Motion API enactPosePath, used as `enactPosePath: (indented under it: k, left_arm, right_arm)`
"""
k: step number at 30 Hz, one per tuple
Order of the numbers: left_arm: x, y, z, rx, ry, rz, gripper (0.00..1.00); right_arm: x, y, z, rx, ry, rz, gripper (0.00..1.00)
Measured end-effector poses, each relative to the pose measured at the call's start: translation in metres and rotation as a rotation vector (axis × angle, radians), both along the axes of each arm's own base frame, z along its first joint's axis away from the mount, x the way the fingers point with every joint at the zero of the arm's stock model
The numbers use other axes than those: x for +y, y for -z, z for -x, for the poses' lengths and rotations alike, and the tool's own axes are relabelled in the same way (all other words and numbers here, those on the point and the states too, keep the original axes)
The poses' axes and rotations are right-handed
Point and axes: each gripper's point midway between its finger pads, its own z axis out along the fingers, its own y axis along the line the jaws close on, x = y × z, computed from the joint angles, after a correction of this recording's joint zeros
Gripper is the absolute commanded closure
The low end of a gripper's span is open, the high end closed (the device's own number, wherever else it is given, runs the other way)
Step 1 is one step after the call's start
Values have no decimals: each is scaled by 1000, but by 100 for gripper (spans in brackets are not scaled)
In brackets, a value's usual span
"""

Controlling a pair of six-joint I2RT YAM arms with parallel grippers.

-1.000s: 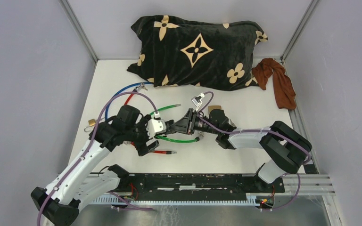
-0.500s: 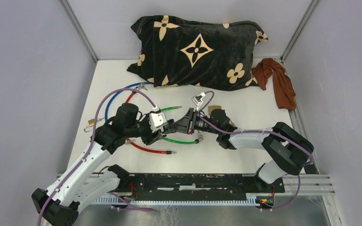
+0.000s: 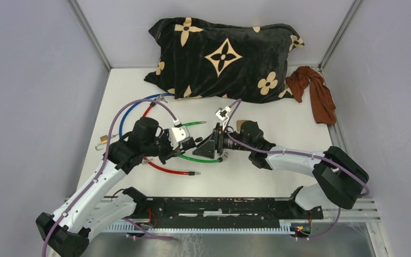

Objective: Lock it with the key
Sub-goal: Pick up the lock from the center of the board, then adjust the lock.

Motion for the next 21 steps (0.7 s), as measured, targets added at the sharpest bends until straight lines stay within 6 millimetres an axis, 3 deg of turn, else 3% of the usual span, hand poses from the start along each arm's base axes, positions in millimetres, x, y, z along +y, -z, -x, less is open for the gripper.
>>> enactPosePath:
  k: [8,15,17,21]
  left_arm:
    - [18,3,0,80,-118,-69,98]
    - [17,3,2,114,-147,-55,98]
    - [17,3,2,116,-149,-54,98]
    - [17,1,3,121,-155,-48,98]
  right_arm:
    - [-14,-12,18,-531,-102,72,25]
    - [2,44,32,-641,-200,203,26]
    - [3,58,35,-650,-214,239,33]
    - [3,83,27,-654,-193,320,68]
